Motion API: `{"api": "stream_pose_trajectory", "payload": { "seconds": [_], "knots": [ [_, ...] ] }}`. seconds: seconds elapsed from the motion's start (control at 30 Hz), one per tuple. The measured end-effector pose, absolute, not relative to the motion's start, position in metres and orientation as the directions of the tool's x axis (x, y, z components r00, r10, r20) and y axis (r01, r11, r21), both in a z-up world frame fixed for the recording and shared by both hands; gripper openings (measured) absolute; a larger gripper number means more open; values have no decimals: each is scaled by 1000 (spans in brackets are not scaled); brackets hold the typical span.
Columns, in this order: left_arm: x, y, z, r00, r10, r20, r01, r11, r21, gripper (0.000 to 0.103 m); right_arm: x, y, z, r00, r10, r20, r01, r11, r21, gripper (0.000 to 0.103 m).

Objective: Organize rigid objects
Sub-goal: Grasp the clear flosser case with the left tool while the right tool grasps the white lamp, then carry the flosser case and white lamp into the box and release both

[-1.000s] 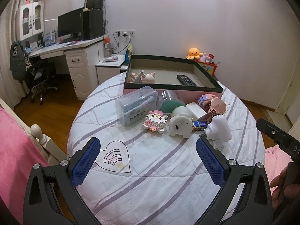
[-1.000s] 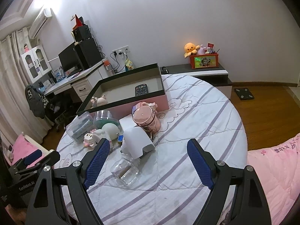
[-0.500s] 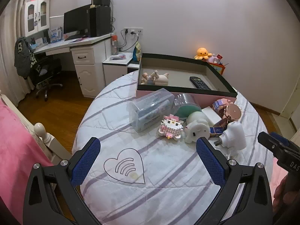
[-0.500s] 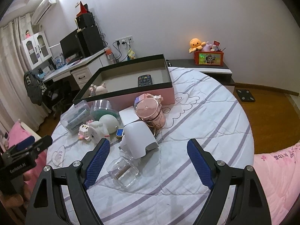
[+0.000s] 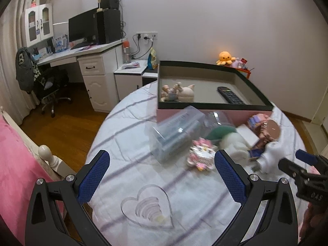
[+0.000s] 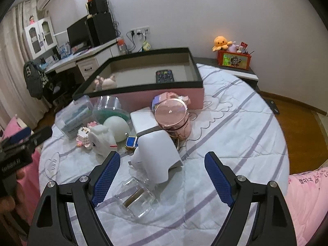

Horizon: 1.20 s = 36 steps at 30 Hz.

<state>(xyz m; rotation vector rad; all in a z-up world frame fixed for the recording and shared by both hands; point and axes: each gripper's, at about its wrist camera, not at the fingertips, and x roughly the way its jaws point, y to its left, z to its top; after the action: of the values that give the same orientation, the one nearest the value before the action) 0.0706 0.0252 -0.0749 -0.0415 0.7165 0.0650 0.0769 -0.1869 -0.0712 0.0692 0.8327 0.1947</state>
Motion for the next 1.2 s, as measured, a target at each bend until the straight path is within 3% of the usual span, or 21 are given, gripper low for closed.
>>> {"api": "stream_pose_trajectory", "payload": {
  "seconds": [0.33,0.43,0.47,0.53,0.63,0.67,0.77,0.8,0.83,0.87,1.2],
  "knots": [
    [123,32,-105,711,35,-703,-28,999,22,103,102,-177,-97,592,212,-778,-166,976,140,86],
    [137,31,-115,696,24,-718,-13,1000,21,103,107,-175,-102,575,224,-787,-182,973,144,80],
    [141,31,-118,692,15,-721,-4,1000,16,102,108,-174,-103,570,226,-790,-188,972,142,72],
    [145,31,-121,686,-13,-727,17,1000,-2,100,109,-173,-104,566,224,-793,-194,971,136,70],
    [147,24,-121,677,-70,-733,75,997,-25,81,108,-175,-103,565,237,-790,-202,968,146,70],
    [147,21,-120,675,-93,-732,100,994,-33,66,107,-175,-103,565,239,-790,-205,968,147,70],
    [144,11,-118,677,-96,-730,121,993,-18,63,106,-176,-103,565,251,-786,-206,965,160,69],
    [145,12,-117,673,-108,-732,122,992,-34,57,105,-177,-102,565,256,-784,-207,964,166,69],
    [144,14,-116,667,-138,-732,129,989,-70,49,103,-179,-101,568,259,-781,-205,964,171,69],
    [142,14,-116,666,-141,-732,129,989,-73,32,102,-180,-100,571,260,-779,-203,964,173,69],
    [121,17,-104,692,-134,-709,118,990,-72,32,93,-188,-88,596,267,-757,-189,963,191,69]
  ]
}}
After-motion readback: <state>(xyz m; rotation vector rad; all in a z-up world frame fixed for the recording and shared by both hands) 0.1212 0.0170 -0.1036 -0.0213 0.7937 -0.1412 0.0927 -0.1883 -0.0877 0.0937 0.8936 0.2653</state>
